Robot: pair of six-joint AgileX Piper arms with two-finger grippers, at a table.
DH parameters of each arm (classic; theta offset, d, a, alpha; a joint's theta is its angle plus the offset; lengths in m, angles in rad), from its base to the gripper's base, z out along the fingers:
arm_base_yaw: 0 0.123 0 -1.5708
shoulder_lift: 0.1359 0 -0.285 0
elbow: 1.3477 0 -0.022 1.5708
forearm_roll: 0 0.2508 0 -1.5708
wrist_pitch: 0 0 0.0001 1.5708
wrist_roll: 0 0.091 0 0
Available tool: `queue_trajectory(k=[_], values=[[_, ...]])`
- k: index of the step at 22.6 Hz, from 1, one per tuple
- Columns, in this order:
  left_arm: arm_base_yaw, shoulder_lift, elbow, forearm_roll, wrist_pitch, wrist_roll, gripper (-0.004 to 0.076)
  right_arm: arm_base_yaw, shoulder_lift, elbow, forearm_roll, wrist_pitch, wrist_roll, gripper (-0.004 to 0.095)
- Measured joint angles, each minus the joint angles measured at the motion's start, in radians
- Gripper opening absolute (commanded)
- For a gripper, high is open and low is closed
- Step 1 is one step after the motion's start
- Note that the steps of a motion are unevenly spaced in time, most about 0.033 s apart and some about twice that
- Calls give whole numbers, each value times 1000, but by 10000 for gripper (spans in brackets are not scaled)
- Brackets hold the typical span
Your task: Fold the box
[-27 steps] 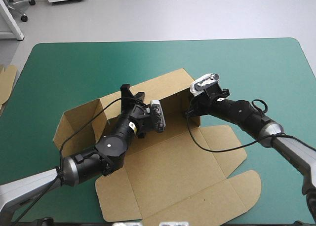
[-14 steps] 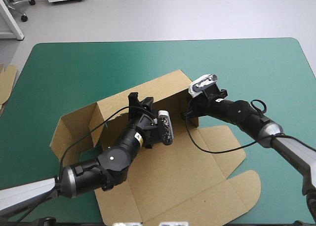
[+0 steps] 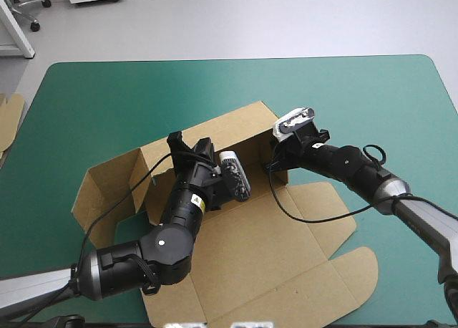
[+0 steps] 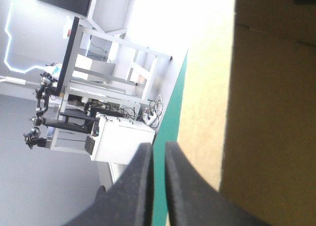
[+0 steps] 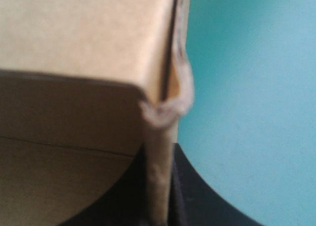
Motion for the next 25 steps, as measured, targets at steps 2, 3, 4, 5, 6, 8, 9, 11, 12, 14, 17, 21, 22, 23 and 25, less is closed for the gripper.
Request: queue_trajectory(k=[2, 3, 4, 5, 6, 8, 9, 11, 12, 14, 17, 21, 22, 23, 25], values=[[5, -11, -29, -32, 5, 1, -1, 0, 0, 0, -1, 0, 0, -14], [11, -15, -44, -57, 5, 4, -1, 0, 0, 0, -4, 0, 1, -14], [25, -24, -68, -86, 5, 8, -1, 0, 0, 0, -10, 0, 6, -14], [39, -30, -84, -114, 5, 10, -1, 0, 0, 0, -19, 0, 16, -14], [61, -37, -104, -146, 5, 15, -1, 0, 0, 0, -36, 0, 30, -14], [113, -49, -140, -199, 0, 34, -1, 0, 0, -1, -58, 0, 55, -14], [149, -53, -158, -227, -4, 48, -1, -1, 0, -2, -70, 0, 73, -14], [231, -59, -188, -277, -23, 73, -1, -7, 0, -2, -79, 3, 84, -14], [323, -60, -209, -334, -55, 103, -1, -23, 0, -2, -80, 16, 100, -14], [461, -60, -220, -426, -116, 150, 0, -50, 0, -3, -80, 42, 117, -14], [714, -60, -222, -628, -199, 235, 0, -66, -2, -3, -86, 60, 129, -14], [991, -52, -283, -1039, -207, 455, 0, -66, -3, -4, -106, 62, 138, -14], [1065, -48, -314, -1173, -199, 537, 0, -66, -3, -4, -107, 64, 138, -14], [1116, -39, -341, -1278, -175, 613, 0, -66, -3, -4, -108, 64, 139, -14], [1224, -8, -386, -1499, -103, 744, 0, -66, -3, -5, -111, 65, 139, -14]])
